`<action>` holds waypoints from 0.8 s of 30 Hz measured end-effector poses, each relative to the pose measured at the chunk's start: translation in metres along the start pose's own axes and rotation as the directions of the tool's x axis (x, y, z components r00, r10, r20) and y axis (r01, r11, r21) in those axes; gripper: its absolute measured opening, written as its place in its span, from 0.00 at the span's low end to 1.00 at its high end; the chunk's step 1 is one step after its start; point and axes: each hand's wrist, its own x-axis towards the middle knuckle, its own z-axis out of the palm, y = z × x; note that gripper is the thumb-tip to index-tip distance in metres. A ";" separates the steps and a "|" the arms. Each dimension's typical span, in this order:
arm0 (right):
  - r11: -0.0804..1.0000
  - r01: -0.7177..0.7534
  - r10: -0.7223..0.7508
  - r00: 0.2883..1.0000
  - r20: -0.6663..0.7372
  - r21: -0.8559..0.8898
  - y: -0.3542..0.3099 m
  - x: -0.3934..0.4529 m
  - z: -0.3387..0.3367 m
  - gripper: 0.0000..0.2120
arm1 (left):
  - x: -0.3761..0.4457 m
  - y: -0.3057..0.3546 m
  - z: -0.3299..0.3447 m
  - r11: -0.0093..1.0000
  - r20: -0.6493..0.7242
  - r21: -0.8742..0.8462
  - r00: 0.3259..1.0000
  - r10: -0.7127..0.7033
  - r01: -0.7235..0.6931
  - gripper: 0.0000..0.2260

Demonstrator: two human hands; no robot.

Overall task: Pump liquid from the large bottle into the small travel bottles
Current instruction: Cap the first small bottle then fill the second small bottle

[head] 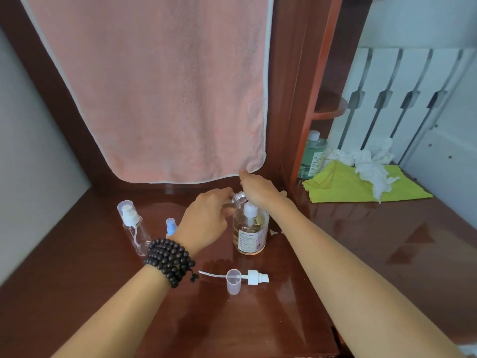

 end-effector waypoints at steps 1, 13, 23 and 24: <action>1.000 -0.014 0.014 1.000 -0.002 -0.011 0.001 0.004 0.004 0.32 | -0.001 0.000 0.002 1.000 0.007 0.011 1.000 -0.003 0.002 0.09; 1.000 -0.006 0.006 1.000 0.009 -0.005 -0.002 0.001 0.000 0.37 | -0.002 -0.001 0.000 1.000 -0.007 0.001 1.000 0.010 -0.010 0.10; 0.996 -0.081 0.081 0.997 -0.007 -0.031 0.006 0.011 0.018 0.35 | -0.001 -0.003 0.010 1.000 0.053 0.011 0.998 -0.023 0.022 0.08; 0.996 -0.077 0.077 0.997 -0.007 -0.039 0.005 0.008 0.016 0.36 | -0.001 -0.003 0.008 1.000 0.059 0.011 0.998 -0.017 0.017 0.08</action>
